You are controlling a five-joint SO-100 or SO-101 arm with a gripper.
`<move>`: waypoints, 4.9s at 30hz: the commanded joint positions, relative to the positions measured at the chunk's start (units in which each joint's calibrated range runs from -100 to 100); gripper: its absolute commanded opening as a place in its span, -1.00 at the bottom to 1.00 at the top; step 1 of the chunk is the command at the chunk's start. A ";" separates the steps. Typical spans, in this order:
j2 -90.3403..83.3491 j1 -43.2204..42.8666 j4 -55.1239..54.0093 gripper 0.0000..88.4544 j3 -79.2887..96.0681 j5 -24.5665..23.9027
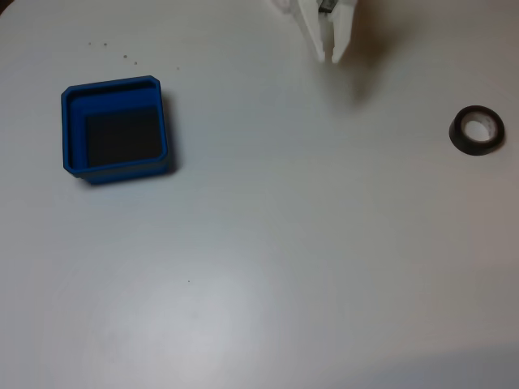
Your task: Pick the black tape roll and drop it in the blue box
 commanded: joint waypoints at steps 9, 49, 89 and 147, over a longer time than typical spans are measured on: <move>-3.06 -0.66 -0.51 -0.97 0.90 -0.01; 9.48 -39.45 -0.26 -0.97 0.00 -0.10; 79.46 -40.13 35.47 -0.97 -70.89 -10.35; 118.51 -38.08 55.44 -0.93 -116.35 -25.77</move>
